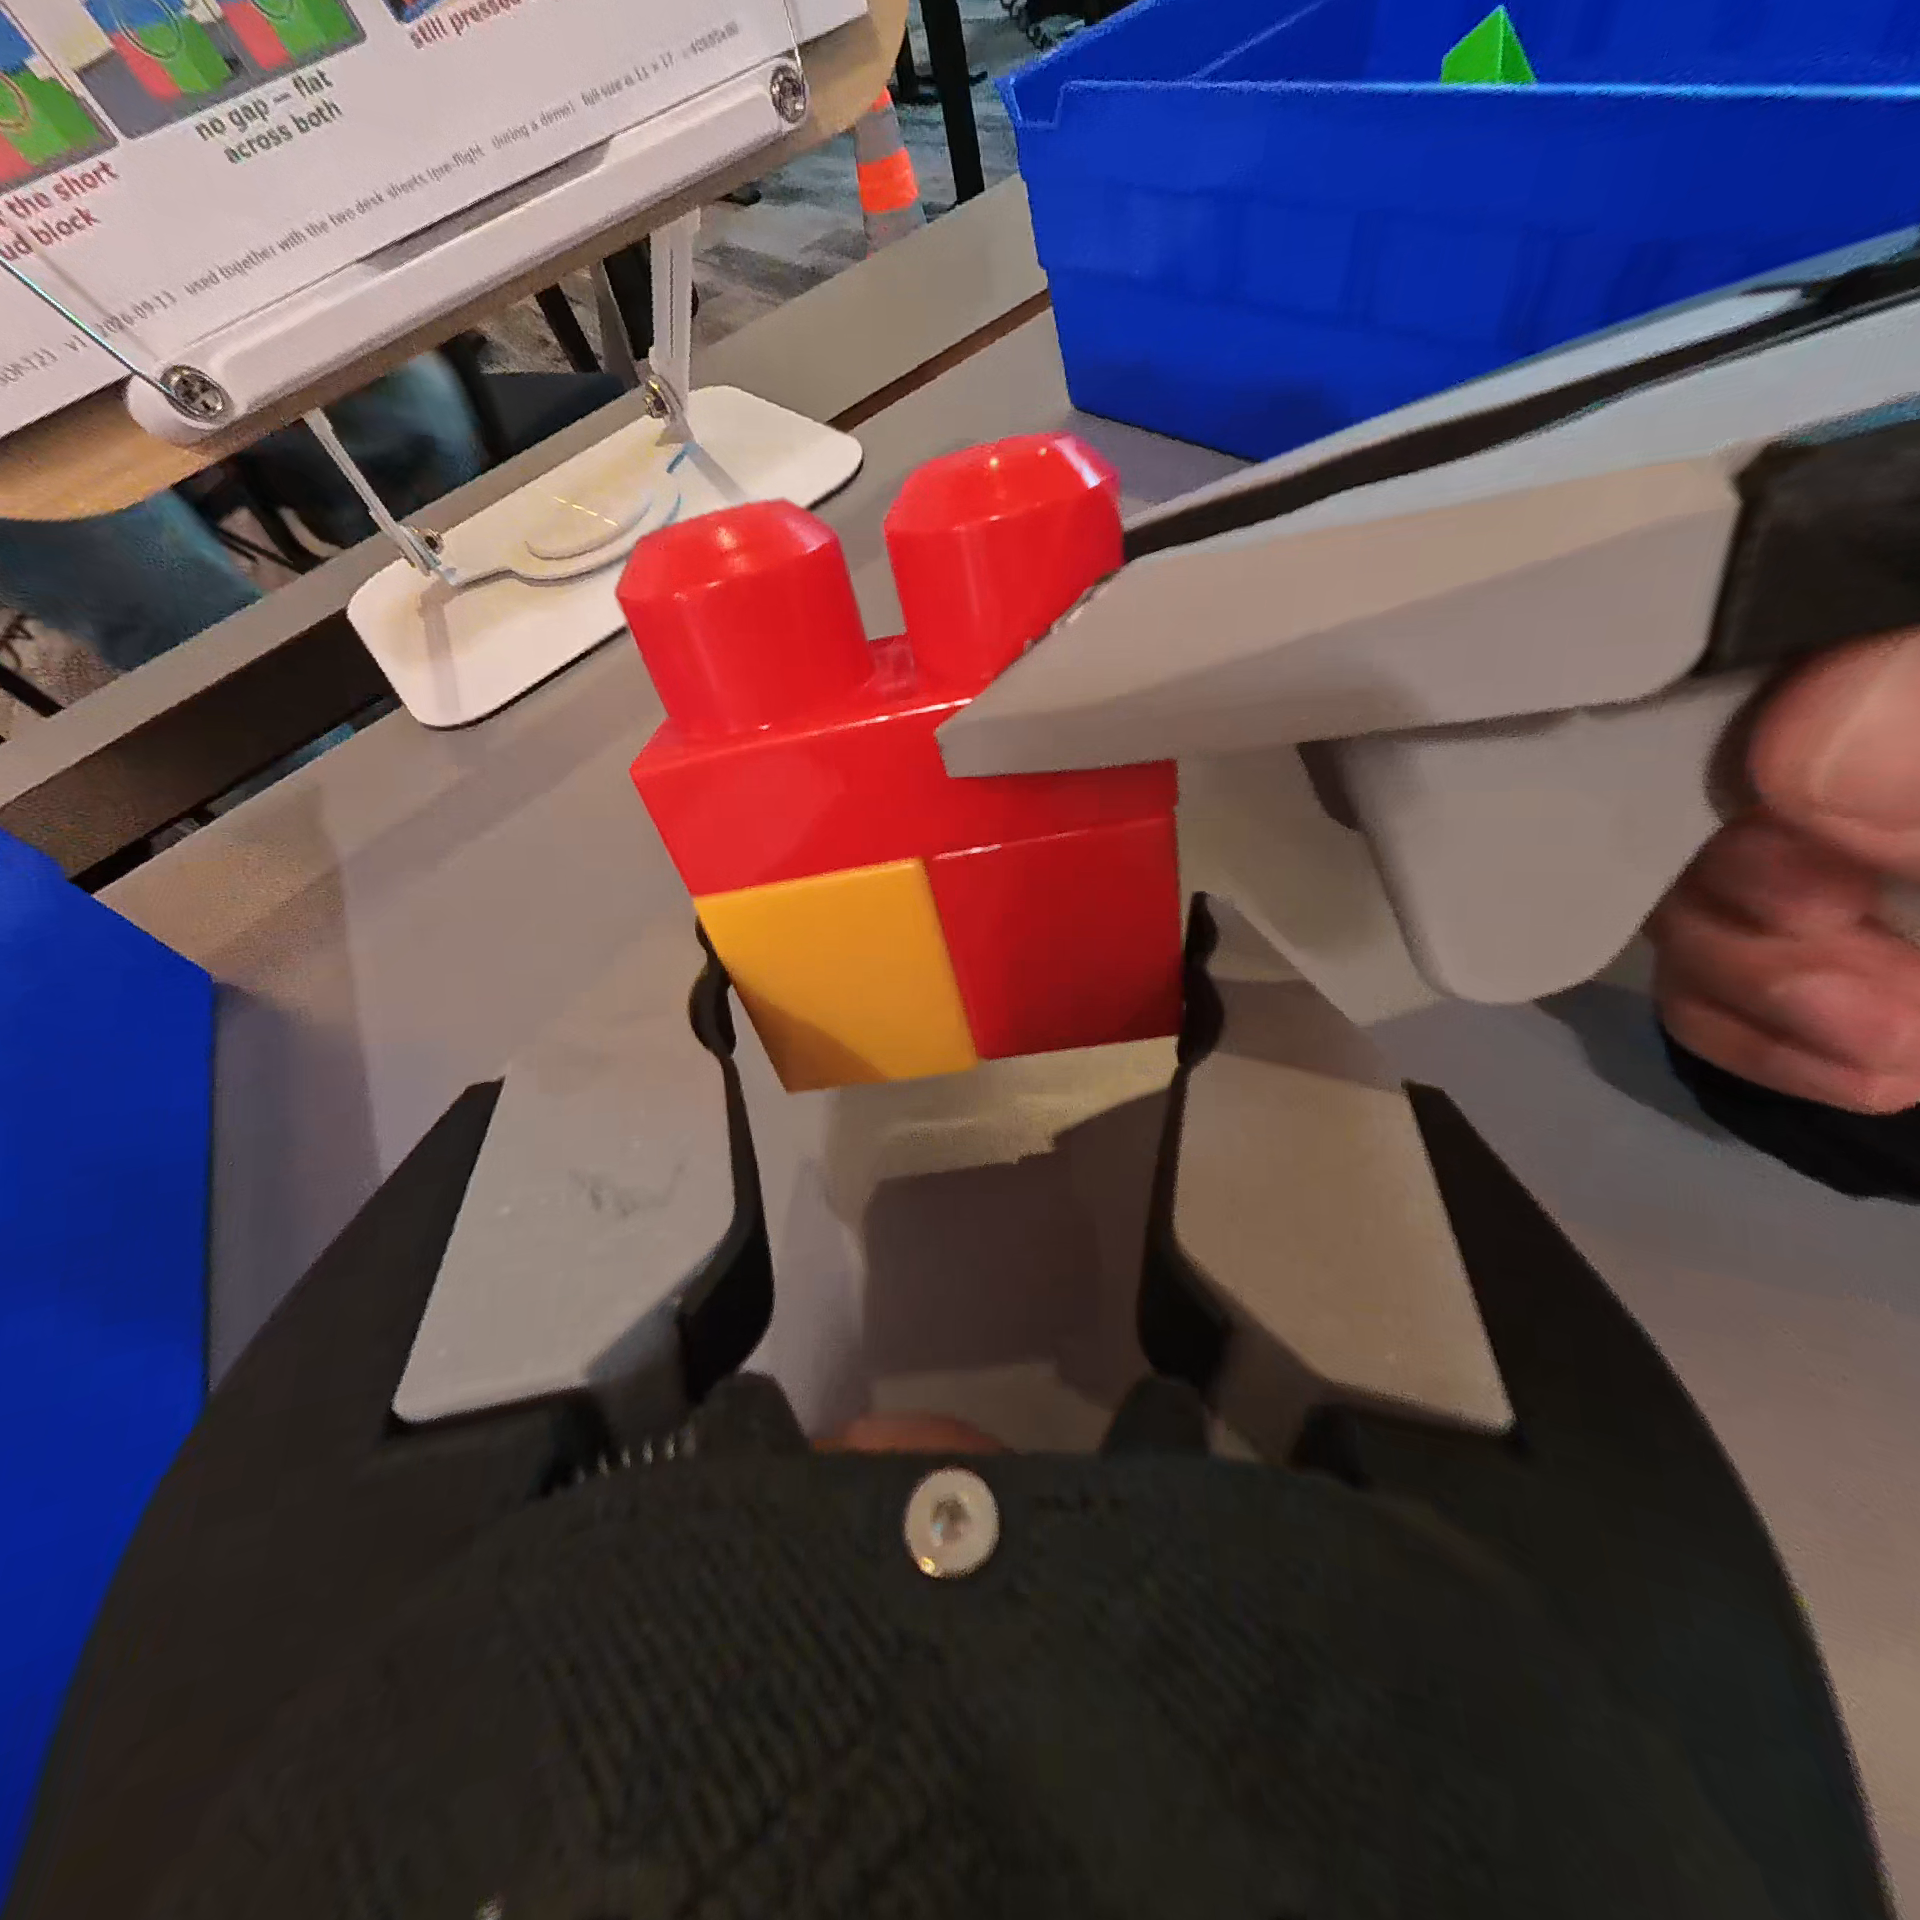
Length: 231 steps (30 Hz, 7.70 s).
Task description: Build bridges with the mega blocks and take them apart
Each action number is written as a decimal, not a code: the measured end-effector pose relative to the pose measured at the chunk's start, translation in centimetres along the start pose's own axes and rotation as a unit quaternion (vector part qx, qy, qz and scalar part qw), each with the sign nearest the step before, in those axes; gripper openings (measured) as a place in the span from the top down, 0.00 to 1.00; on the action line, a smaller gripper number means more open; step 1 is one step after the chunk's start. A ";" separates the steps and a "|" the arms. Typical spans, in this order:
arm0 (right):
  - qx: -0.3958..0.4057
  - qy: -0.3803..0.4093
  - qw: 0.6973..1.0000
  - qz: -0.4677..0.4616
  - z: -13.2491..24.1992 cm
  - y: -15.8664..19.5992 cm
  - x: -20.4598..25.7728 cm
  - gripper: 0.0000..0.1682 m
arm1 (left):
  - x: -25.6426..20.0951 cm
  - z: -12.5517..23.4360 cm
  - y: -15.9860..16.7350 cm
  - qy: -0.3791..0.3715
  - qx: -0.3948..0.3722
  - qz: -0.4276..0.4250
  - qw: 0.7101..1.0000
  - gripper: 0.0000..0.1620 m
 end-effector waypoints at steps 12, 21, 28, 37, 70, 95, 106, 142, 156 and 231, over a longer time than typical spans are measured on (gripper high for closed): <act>0.005 -0.010 1.000 -0.005 0.0 0.2 0.2 0.81 | 0.5 0.4 -0.1 -0.016 -0.011 0.002 1.000 0.50; 0.022 -0.027 0.999 -0.003 -0.3 0.6 0.7 0.81 | 0.8 0.3 0.1 -0.032 -0.007 -0.015 0.999 0.47; 0.027 -0.041 0.999 0.003 -0.2 0.4 0.9 0.81 | 0.9 0.7 -0.1 -0.039 -0.018 -0.035 0.998 0.47; -0.007 -0.123 0.992 -0.003 1.0 -1.0 1.2 0.83 | 1.7 2.2 -0.8 -0.035 -0.088 -0.057 0.994 0.47; 0.055 -0.082 0.995 0.015 0.1 -0.1 1.4 0.80 | 0.4 1.8 -0.4 0.006 -0.095 -0.086 0.992 0.47; 0.079 -0.061 0.994 0.037 -0.4 0.6 1.6 0.80 | 0.4 1.5 0.1 0.005 -0.040 -0.100 0.994 0.48; 0.091 -0.050 0.994 0.022 -1.0 1.1 1.0 0.78 | -1.6 1.0 -0.3 0.020 -0.022 -0.164 0.986 0.48; 0.173 -0.072 0.982 -0.008 -0.3 0.3 -0.2 0.79 | -2.5 1.4 0.2 0.046 -0.010 -0.249 0.967 0.48; 0.175 -0.055 0.983 -0.022 0.1 -0.1 -0.4 0.80 | -2.8 1.0 0.0 0.067 -0.018 -0.218 0.973 0.48; 0.382 -0.160 0.909 0.045 1.7 1.8 -0.2 0.78 | -4.1 2.9 -0.3 0.062 -0.078 -0.352 0.931 0.47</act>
Point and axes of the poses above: each gripper's, where its closed fingertips meet, z back along the fingers, y out of its underside, x = y × z across the jaws, the point moved 9 cm from there along z, back along the fingers, and after that the axes turned 13 degrees about -z, right-handed, at the moved point
